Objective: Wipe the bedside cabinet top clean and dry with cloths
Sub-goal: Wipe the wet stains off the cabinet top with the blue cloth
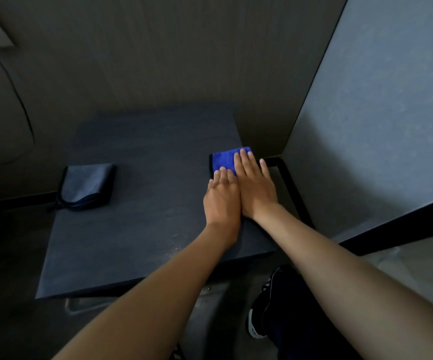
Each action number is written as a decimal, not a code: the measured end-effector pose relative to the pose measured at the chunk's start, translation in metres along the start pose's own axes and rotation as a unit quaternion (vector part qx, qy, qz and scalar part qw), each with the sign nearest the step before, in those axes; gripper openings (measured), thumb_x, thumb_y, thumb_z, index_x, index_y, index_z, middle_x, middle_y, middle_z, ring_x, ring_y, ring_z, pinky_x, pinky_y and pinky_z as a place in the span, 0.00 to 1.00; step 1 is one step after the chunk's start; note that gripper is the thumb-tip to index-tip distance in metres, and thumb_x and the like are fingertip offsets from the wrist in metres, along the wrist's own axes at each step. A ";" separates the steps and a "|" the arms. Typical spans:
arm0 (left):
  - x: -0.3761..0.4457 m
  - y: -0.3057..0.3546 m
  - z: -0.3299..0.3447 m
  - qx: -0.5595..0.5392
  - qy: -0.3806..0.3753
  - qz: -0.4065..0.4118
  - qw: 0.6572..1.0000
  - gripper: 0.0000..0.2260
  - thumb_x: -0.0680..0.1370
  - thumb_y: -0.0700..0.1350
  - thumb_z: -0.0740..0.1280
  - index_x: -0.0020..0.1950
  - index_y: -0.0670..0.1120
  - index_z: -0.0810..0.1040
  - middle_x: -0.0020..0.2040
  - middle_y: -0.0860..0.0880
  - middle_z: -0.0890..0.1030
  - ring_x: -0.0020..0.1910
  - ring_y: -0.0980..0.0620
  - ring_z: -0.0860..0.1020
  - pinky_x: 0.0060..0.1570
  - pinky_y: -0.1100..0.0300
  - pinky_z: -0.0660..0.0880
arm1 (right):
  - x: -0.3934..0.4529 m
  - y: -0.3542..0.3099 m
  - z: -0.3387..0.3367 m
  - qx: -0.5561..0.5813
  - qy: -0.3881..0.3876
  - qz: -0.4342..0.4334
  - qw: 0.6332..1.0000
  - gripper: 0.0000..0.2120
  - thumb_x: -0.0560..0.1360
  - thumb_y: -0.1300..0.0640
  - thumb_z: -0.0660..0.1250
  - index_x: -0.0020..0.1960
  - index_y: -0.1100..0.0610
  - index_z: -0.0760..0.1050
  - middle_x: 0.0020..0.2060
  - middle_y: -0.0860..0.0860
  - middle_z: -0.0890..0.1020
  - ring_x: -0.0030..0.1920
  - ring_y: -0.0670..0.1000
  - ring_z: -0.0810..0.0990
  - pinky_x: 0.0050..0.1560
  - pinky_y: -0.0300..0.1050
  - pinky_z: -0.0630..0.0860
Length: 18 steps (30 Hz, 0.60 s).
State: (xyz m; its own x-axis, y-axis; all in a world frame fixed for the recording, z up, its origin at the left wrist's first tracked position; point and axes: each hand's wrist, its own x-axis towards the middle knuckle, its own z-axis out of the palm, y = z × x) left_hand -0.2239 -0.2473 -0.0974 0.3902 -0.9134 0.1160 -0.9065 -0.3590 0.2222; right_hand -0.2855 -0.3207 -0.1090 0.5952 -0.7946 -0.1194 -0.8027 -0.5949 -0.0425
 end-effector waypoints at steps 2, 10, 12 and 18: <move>-0.015 0.002 -0.001 -0.002 -0.010 0.001 1.000 0.26 0.81 0.39 0.63 0.78 0.39 0.58 0.77 0.40 0.62 0.77 0.46 0.61 0.71 0.54 0.66 | -0.016 -0.001 0.002 0.001 -0.001 -0.001 1.000 0.34 0.84 0.46 0.49 0.79 0.59 0.35 0.80 0.56 0.38 0.79 0.54 0.37 0.78 0.54 0.38; -0.067 0.009 -0.004 -0.020 -0.043 0.026 0.999 0.29 0.81 0.39 0.62 0.79 0.38 0.53 0.78 0.39 0.58 0.78 0.45 0.58 0.74 0.53 0.61 | -0.072 -0.003 0.011 0.007 0.014 0.009 1.000 0.33 0.84 0.47 0.48 0.80 0.59 0.35 0.80 0.55 0.38 0.79 0.54 0.37 0.78 0.54 0.39; -0.079 0.010 -0.005 -0.019 -0.046 0.035 0.998 0.29 0.81 0.39 0.64 0.79 0.38 0.54 0.78 0.39 0.58 0.78 0.45 0.58 0.75 0.53 0.61 | -0.085 -0.003 0.014 0.002 0.016 0.009 1.000 0.34 0.84 0.47 0.50 0.79 0.59 0.34 0.80 0.55 0.37 0.79 0.54 0.37 0.78 0.54 0.39; -0.104 0.014 -0.010 0.001 -0.071 0.045 0.996 0.27 0.82 0.40 0.61 0.78 0.36 0.56 0.77 0.37 0.60 0.77 0.43 0.60 0.74 0.53 0.62 | -0.114 -0.006 0.021 -0.003 0.024 0.013 1.000 0.34 0.84 0.48 0.50 0.79 0.59 0.34 0.79 0.56 0.37 0.79 0.54 0.36 0.78 0.54 0.39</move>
State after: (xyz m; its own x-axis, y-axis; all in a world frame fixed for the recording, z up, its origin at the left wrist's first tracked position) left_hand -0.2753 -0.1548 -0.0965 0.2802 -0.9599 -0.0022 -0.9372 -0.2741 0.2157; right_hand -0.3497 -0.2243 -0.1160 0.5761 -0.8141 -0.0734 -0.8172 -0.5754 -0.0331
